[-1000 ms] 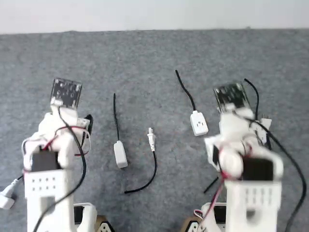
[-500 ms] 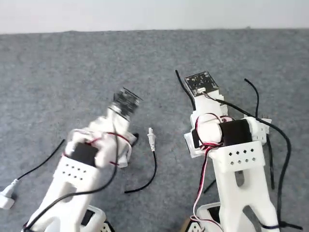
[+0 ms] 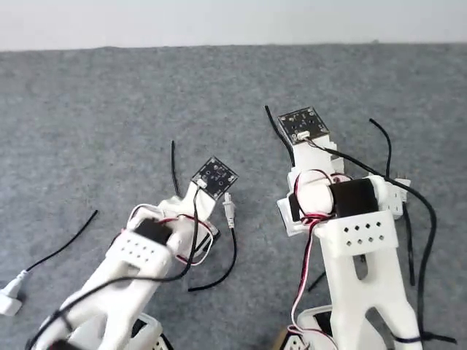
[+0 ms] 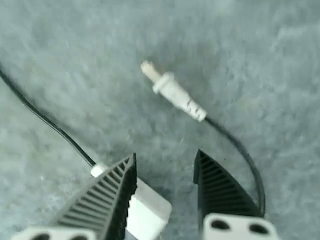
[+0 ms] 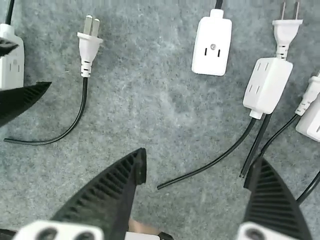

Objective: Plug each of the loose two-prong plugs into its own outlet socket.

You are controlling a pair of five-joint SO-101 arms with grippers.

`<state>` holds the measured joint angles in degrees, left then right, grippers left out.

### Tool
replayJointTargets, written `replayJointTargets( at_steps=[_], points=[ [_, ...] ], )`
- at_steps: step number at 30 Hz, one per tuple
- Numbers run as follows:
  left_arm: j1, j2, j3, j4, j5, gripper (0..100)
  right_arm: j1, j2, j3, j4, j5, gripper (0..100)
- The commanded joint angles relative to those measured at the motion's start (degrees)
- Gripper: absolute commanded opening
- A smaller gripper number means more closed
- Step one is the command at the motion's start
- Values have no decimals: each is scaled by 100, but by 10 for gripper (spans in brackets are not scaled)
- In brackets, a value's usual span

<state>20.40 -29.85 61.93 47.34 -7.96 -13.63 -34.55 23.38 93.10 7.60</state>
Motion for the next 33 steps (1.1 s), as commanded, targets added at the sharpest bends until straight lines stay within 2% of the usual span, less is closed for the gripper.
replayJointTargets(
  at_steps=[1,6,12,20,24,29,33],
  points=[
    [-290,1187,-840,158,53,192,-13,-31,-44,-31,-79,311],
    [-703,1987,-1543,765,-211,192,4,-31,-44,-22,-79,311],
    [-1327,2048,-1587,835,-290,192,4,-31,-44,-31,-79,311],
    [-1310,1785,-1824,853,-396,192,-48,22,-44,-84,-79,311],
    [-1371,1204,-2378,1301,-79,192,-391,48,-44,-40,-114,311],
    [-2084,1152,-2905,1653,211,192,-804,418,-97,-110,-1099,310],
    [-2848,1152,-2897,1644,211,192,-1068,1138,-343,-136,-1292,310]
  ],
)
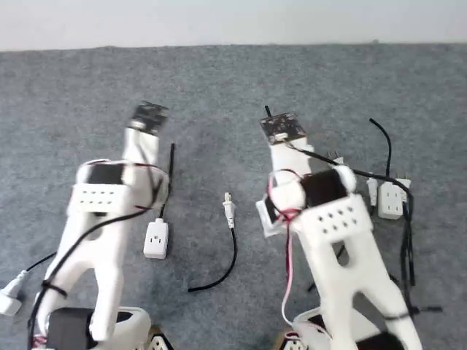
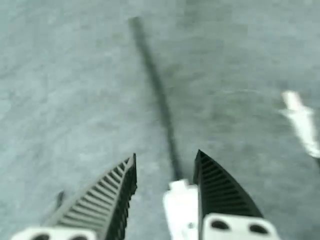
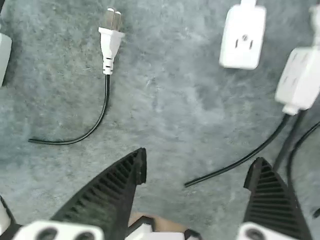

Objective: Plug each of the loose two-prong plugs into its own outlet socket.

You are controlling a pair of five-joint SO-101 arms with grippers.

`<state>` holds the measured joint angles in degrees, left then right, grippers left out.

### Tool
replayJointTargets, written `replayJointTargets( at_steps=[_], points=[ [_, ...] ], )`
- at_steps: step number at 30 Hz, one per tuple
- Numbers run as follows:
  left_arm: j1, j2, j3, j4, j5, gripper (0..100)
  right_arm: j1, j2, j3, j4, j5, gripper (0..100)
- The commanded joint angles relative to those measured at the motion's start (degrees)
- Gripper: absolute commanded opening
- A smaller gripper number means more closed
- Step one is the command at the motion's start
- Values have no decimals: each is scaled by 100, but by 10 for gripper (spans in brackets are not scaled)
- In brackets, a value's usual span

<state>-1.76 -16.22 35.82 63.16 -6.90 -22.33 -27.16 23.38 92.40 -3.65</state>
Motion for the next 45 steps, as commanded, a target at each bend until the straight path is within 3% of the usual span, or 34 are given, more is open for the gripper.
replayJointTargets(
  at_steps=[1,11,20,25,31,45],
  points=[
    [-765,-211,-251,53,105,192,-259,611,-457,-57,-176,310],
    [-1064,-220,365,-422,70,192,-989,2290,-1266,-110,-185,310],
    [-1327,-220,716,-1037,70,192,-1033,3310,-1969,-435,-193,310],
    [-1327,-220,813,-1240,62,192,-1385,3767,-2382,-523,-730,310],
    [-1336,-220,822,-1327,62,192,-1824,4171,-2919,-514,-826,310],
    [-1565,-220,901,-1477,-88,192,-1701,5332,-3182,-945,-835,310]
  ],
)
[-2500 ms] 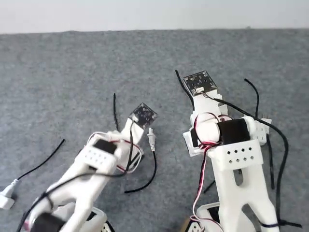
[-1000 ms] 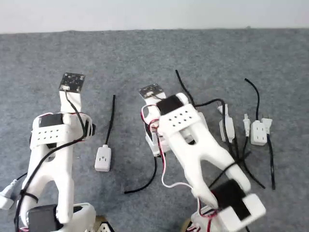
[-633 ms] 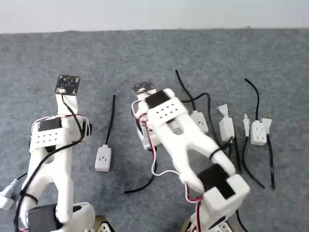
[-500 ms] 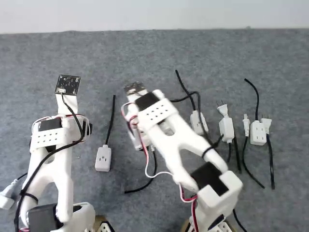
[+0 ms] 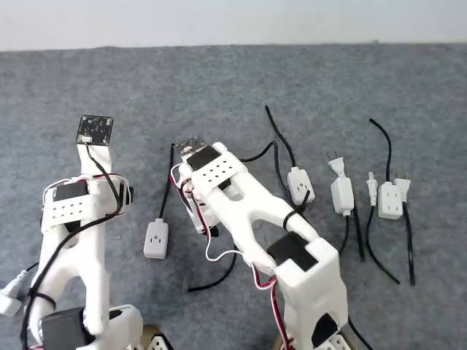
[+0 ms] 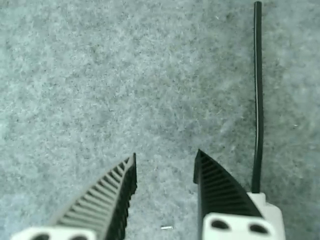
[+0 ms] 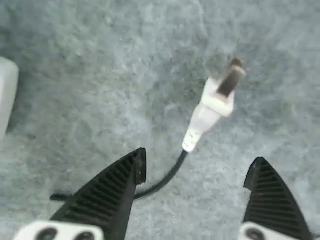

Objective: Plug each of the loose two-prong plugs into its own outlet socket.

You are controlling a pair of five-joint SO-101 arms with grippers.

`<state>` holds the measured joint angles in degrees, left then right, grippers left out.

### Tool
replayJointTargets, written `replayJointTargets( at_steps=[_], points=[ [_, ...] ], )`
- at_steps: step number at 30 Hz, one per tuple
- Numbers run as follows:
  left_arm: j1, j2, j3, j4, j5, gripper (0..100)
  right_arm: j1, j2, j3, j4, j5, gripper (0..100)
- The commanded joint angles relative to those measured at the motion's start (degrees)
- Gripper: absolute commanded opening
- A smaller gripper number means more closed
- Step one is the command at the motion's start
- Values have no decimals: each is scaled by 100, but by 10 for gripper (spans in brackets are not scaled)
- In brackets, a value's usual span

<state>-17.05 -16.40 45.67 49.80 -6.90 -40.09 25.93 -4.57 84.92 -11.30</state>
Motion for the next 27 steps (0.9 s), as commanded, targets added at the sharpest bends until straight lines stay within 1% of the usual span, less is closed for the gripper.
replayJointTargets(
  at_steps=[1,3,9,13,19,21,24,27],
  points=[
    [-35,-202,-84,-141,-88,192,110,75,-387,-277,-70,310],
    [-26,-202,-84,-141,-88,192,198,154,-387,-426,-70,305],
    [-26,-202,-75,-141,-88,192,514,268,-387,-892,-70,190],
    [-18,-202,-66,-141,-88,192,716,347,-387,-1068,-70,155],
    [-18,-202,-57,-141,-88,192,787,488,-352,-980,-44,152],
    [-18,-202,-57,-141,-88,192,769,523,-378,-875,-35,116],
    [-9,-202,-57,-141,-88,192,778,514,-378,-848,-26,6],
    [-9,-202,-57,-141,-88,192,787,505,-360,-725,-18,13]
  ],
)
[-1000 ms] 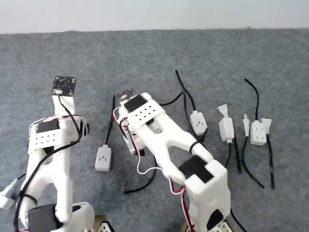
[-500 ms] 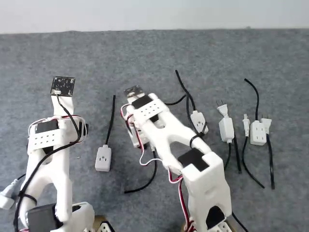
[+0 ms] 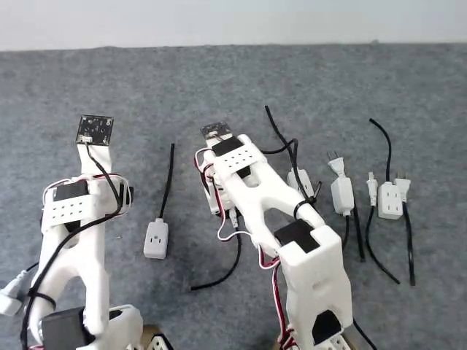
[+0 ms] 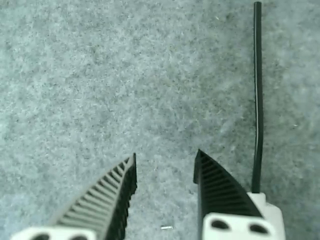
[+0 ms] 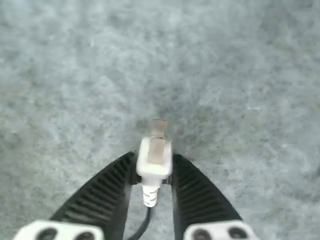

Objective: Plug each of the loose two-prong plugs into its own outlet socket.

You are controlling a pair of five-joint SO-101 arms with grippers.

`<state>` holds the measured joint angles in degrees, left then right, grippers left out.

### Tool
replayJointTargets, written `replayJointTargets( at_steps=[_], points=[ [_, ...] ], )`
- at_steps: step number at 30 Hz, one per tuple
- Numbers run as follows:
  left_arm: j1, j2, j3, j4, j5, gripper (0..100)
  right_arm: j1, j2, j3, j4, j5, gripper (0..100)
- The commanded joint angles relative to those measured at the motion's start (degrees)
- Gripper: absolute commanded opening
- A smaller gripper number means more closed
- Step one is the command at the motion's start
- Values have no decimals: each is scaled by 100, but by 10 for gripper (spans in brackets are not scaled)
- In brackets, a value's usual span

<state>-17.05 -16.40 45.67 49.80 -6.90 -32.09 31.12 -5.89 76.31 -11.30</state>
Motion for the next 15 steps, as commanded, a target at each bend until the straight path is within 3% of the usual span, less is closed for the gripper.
replayJointTargets(
  at_steps=[1,15],
  points=[
    [-9,-202,-57,-141,-88,192,-48,13,-264,251,9,3],
    [290,-264,119,-413,-88,192,-13,-48,-914,1174,1758,8]
  ],
)
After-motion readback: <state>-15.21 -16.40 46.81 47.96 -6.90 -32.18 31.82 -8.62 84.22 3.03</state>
